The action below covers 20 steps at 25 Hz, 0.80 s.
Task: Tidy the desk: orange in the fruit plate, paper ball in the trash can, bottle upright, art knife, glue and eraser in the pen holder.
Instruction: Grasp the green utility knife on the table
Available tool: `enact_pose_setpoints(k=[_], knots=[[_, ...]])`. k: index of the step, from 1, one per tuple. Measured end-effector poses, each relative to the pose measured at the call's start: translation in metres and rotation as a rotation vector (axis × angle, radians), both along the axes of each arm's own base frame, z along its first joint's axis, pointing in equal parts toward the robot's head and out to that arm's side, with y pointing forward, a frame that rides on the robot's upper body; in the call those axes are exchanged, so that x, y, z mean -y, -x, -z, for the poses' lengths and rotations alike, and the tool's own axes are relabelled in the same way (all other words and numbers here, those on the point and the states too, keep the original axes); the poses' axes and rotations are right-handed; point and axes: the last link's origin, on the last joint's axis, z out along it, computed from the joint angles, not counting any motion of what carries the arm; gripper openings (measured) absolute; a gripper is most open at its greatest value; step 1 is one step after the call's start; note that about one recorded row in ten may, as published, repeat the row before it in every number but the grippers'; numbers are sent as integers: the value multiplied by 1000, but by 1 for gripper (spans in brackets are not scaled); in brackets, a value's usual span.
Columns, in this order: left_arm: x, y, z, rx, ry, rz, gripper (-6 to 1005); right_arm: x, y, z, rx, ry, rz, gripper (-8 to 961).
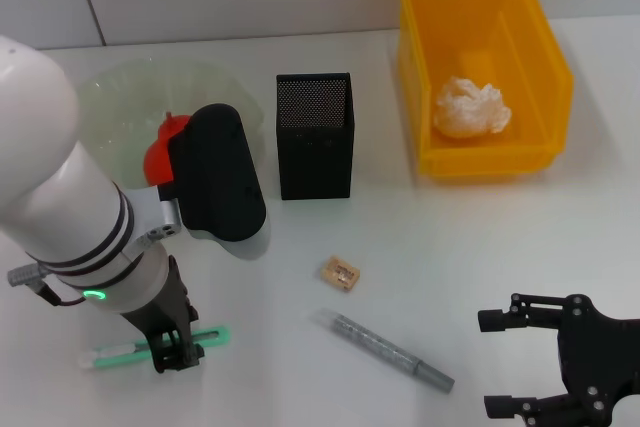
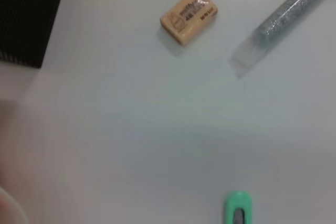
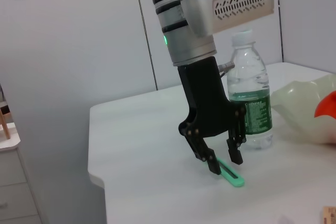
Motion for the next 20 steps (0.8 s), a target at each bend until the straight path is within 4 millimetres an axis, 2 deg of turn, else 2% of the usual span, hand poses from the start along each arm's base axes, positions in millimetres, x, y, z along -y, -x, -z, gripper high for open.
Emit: enact_pose_setpoints(k=[20], knots=[[-2, 7, 5, -27, 24, -22, 372, 2, -2, 1, 6, 7, 5, 833]])
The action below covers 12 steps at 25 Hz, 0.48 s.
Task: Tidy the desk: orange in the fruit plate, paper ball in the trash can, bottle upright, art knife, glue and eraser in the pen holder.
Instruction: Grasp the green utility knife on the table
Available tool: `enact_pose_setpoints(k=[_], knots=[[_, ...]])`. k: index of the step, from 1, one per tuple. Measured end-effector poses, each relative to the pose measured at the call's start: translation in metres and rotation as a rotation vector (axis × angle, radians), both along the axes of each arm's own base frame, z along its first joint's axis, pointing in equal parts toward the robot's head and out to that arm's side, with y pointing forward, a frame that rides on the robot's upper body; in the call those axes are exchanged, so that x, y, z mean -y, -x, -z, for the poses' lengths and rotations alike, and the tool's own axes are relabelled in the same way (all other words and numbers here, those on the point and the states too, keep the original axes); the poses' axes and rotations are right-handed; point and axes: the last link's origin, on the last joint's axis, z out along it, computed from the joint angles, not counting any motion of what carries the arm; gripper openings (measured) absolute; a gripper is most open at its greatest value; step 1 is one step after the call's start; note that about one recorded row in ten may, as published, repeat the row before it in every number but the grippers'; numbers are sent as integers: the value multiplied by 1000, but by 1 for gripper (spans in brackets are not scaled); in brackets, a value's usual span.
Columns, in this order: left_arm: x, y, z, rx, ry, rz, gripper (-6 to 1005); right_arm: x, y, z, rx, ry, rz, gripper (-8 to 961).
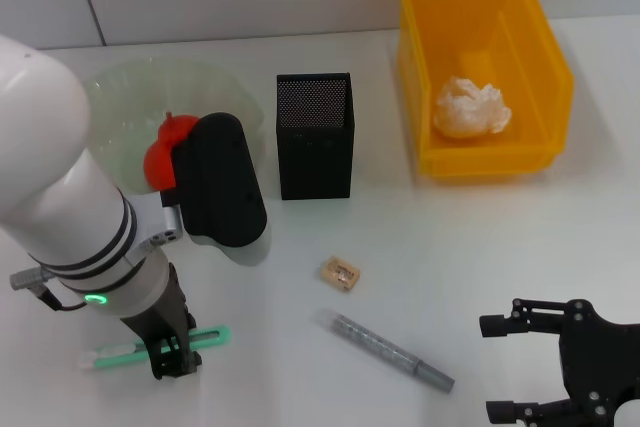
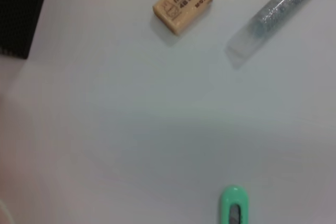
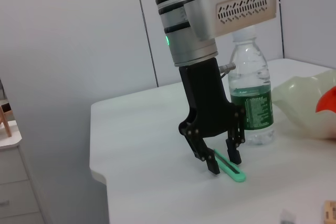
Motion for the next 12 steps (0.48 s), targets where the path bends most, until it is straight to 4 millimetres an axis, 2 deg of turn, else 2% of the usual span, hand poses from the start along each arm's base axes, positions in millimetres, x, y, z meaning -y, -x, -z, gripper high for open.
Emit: enact_pose_setpoints(k=[9, 12], knots=[[0, -1, 2, 1, 0, 10, 364, 1, 0, 1, -1, 1, 1, 833], [-1, -2, 2, 1, -1, 12, 326, 1, 0, 0, 0, 2, 0, 832]])
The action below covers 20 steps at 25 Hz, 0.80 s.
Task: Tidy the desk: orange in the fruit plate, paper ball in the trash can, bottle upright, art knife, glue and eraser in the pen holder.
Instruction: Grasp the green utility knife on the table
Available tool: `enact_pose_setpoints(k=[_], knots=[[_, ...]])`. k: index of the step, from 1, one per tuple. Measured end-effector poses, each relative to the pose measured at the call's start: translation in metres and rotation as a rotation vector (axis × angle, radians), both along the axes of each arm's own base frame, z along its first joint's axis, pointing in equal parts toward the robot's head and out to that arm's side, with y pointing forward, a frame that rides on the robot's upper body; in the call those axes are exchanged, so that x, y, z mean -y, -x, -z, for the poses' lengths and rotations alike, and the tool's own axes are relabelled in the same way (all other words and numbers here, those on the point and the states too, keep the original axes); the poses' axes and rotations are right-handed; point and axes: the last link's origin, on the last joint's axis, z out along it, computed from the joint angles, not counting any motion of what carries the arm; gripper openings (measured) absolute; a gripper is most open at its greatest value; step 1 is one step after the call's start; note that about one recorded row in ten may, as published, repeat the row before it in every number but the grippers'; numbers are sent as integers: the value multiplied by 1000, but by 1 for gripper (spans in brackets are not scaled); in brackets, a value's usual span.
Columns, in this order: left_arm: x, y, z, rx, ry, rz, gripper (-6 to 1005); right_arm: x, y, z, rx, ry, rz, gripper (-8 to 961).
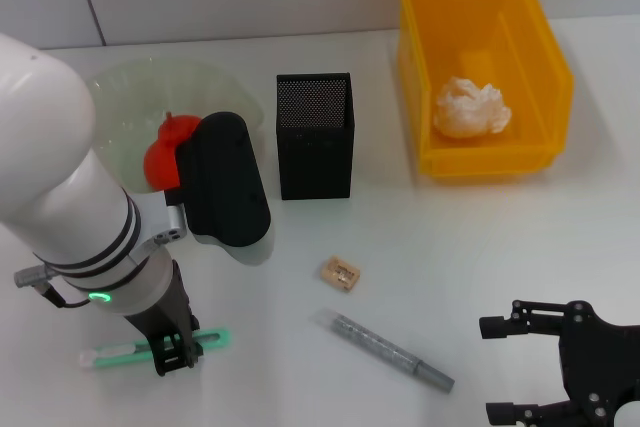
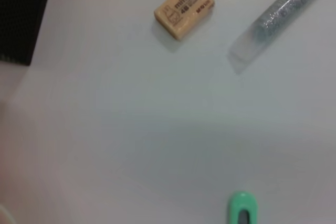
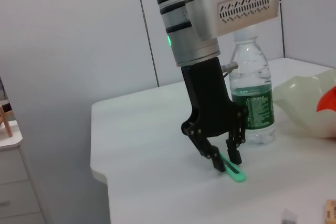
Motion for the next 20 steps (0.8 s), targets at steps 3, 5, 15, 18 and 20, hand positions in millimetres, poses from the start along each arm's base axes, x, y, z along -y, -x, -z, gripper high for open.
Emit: enact_pose_setpoints(k=[3, 5, 15, 18, 20], knots=[[0, 1, 0, -2, 2, -1, 287, 0, 0, 0, 1, 0, 0, 832], [0, 2, 1, -6, 5, -4, 265, 0, 0, 0, 2, 0, -1, 832], [0, 3, 3, -11, 11, 3, 223, -1, 1, -1, 5, 3, -7, 832], [0, 3, 3, -12, 16, 13, 222, -1, 0, -1, 5, 3, -7, 832], [0, 3, 3, -12, 23, 21, 222, -2, 0, -1, 4, 2, -6, 832]])
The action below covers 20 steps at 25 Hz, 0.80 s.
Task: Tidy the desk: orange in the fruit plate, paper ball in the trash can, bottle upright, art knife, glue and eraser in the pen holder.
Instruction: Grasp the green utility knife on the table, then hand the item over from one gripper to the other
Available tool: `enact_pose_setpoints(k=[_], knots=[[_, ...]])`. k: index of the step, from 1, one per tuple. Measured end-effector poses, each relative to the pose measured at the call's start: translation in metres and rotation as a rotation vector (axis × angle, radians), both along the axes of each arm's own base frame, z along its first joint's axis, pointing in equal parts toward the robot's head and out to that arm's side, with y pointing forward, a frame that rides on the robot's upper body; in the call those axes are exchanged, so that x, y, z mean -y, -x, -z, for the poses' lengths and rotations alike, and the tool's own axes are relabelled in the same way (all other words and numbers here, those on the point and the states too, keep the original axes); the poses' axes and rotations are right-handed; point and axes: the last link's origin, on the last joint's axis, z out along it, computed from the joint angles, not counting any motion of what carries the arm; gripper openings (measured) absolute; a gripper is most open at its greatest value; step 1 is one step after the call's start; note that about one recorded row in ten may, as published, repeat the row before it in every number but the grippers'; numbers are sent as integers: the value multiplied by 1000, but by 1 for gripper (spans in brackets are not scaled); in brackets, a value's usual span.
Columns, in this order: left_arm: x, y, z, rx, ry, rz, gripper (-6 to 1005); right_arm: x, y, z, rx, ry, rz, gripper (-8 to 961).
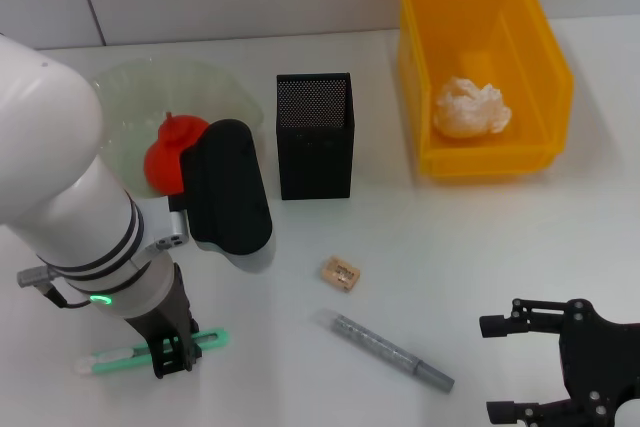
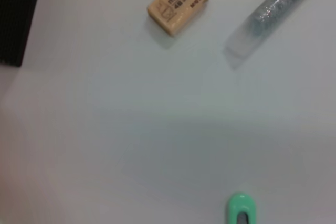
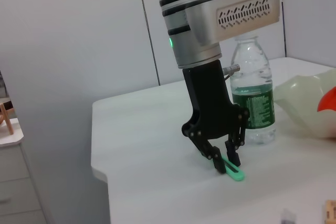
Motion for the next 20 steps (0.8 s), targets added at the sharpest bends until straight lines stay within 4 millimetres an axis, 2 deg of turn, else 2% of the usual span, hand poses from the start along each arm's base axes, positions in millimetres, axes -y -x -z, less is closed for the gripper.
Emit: enact_pose_setpoints(k=[20], knots=[[0, -2, 0, 9, 21, 5, 194, 0, 0, -2, -6, -9, 4, 832]])
